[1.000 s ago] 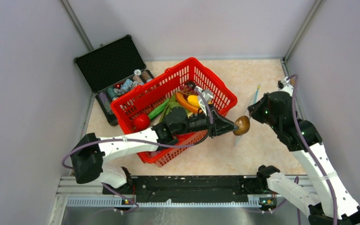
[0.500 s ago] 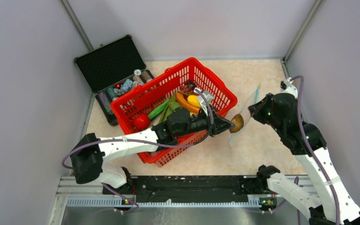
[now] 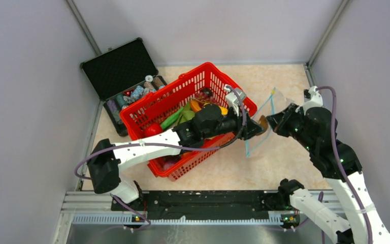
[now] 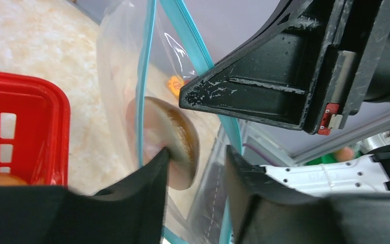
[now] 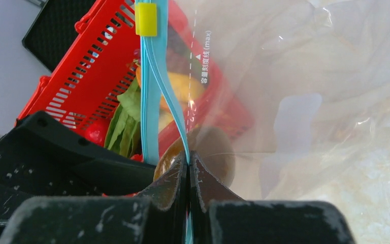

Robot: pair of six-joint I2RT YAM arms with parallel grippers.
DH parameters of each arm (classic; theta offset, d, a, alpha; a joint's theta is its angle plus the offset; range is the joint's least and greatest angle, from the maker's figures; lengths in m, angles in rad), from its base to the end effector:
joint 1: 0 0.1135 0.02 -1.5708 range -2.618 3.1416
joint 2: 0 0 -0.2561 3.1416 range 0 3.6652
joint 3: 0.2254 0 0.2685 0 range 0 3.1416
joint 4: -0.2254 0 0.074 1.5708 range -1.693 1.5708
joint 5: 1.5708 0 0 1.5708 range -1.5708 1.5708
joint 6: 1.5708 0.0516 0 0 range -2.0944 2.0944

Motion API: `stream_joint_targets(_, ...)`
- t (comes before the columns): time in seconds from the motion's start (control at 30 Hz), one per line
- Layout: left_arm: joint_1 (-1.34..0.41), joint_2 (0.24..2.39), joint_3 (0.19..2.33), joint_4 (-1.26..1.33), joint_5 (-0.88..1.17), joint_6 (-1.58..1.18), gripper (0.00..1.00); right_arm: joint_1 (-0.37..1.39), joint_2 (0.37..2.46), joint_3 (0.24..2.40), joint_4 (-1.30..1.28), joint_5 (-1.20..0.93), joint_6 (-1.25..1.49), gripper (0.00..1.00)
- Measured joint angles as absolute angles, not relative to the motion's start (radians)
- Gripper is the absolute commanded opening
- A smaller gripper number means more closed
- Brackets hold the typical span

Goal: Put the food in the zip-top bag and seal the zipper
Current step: Place the fake vegetable in the zipper food storage bag, then pick up the fake fruit from the bin.

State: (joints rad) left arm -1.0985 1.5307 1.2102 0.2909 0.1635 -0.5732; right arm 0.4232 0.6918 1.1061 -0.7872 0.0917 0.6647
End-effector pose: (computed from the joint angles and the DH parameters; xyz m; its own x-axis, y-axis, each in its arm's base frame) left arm 0.1753 -0.3617 0.3402 -0.5280 -0.1427 -0.8372 0.7931 0.2697 -0.5461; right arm 0.1432 0.0593 0.3915 -0.4657 0.4639 -0.7536 -0.0558 0.8345 0.5482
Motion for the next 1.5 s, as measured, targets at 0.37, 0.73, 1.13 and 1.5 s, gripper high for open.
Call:
stream_joint_targets(0.37, -1.098, 1.473, 1.242, 0.151, 0.151, -0.475, 0.89, 0.424, 0.695, 1.106, -0.863, 0.093, 0.610, 0.00)
stream_joint_targets(0.73, -1.098, 1.288, 1.223, 0.075, 0.051, -0.366, 0.97, 0.424, 0.670, 1.106, -0.801, 0.015, 0.606, 0.00)
stream_joint_targets(1.13, -1.066, 1.185, 1.117, -0.068, -0.183, -0.332, 0.99, 0.424, 0.719, 1.196, -0.982, 0.259, 0.575, 0.00)
stream_joint_targets(1.5, -0.777, 1.094, 1.024, -0.159, -0.169, -0.383, 0.99, 0.424, 0.796, 1.260, -1.067, 0.312, 0.488, 0.00)
